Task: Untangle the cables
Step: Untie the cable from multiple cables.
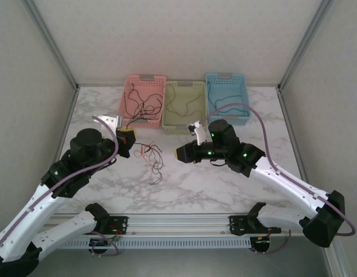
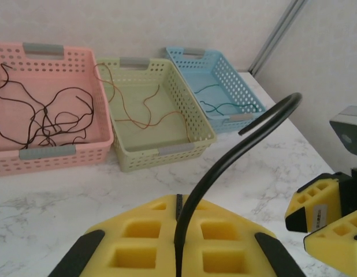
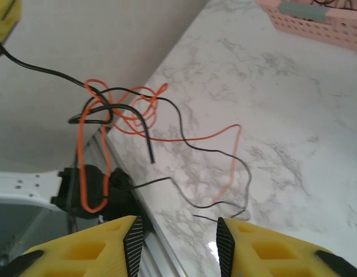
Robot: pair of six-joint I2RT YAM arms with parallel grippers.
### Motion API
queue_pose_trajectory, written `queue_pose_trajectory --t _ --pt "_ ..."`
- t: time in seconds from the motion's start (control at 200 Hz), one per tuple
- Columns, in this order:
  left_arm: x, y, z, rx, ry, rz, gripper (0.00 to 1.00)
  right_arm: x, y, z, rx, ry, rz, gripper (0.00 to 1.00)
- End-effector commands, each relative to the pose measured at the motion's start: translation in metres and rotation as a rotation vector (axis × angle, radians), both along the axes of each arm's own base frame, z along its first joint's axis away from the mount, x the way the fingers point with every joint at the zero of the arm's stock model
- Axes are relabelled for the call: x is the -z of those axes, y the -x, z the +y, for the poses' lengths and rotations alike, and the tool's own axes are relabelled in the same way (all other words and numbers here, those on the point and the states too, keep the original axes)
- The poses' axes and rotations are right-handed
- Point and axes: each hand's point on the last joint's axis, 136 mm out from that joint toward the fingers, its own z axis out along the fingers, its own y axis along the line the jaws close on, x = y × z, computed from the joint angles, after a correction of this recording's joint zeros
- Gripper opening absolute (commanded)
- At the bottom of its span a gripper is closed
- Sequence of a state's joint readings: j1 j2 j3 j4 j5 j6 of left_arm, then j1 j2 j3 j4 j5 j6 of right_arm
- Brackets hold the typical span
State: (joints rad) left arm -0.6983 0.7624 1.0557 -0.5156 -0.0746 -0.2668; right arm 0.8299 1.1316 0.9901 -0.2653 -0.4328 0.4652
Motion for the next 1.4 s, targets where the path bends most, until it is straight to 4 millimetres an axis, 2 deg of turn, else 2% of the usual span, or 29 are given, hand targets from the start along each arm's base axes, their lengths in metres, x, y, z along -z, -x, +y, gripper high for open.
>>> queue_pose_trajectory --t 0.0,0.165,0.295,0.385,0.516,0.631,0.771,0.986,1.091,1.181,1.302,1.397 --pt "-0.035 0.001 -0.005 0.025 0.088 -0.054 0.0 -0.013 0.007 0.016 -0.055 -0.083 0.006 0.37" --pt "-0.042 -0.002 -0.008 0.023 0.111 -0.061 0.0 -0.021 0.015 0.034 -0.115 -0.106 -0.007 0.26" --pt "-0.048 -0.005 -0.002 -0.016 0.12 -0.071 0.0 -0.028 0.015 0.035 -0.117 -0.129 -0.024 0.25" --pt "-0.053 -0.006 -0.001 -0.029 0.139 -0.067 0.0 -0.021 0.011 0.032 -0.092 -0.1 -0.033 0.24" --pt "-0.067 0.001 -0.01 0.031 0.184 -0.071 0.0 -0.013 0.007 0.031 -0.078 -0.079 -0.049 0.23" --pt "-0.082 0.012 -0.019 0.117 0.212 -0.087 0.0 -0.011 0.002 0.029 -0.051 -0.072 -0.082 0.22" --pt "-0.096 0.032 -0.032 0.254 0.206 -0.123 0.0 -0.025 0.002 0.026 -0.051 -0.104 -0.153 0.22" --pt "-0.096 0.07 -0.049 0.519 0.096 -0.245 0.0 -0.043 0.004 0.014 -0.045 -0.132 -0.279 0.29" --pt "-0.104 0.06 -0.047 0.473 0.073 -0.288 0.0 -0.046 0.012 0.009 -0.069 -0.132 -0.306 0.3" --pt "-0.111 0.035 -0.038 0.331 0.075 -0.257 0.0 -0.047 0.015 0.004 -0.069 -0.142 -0.318 0.3" --pt "-0.114 0.013 -0.033 0.219 0.099 -0.191 0.0 -0.052 0.022 0.004 -0.088 -0.179 -0.315 0.23" --pt "-0.115 0.011 -0.038 0.221 0.138 -0.147 0.0 -0.058 0.027 0.008 -0.124 -0.21 -0.306 0.16"
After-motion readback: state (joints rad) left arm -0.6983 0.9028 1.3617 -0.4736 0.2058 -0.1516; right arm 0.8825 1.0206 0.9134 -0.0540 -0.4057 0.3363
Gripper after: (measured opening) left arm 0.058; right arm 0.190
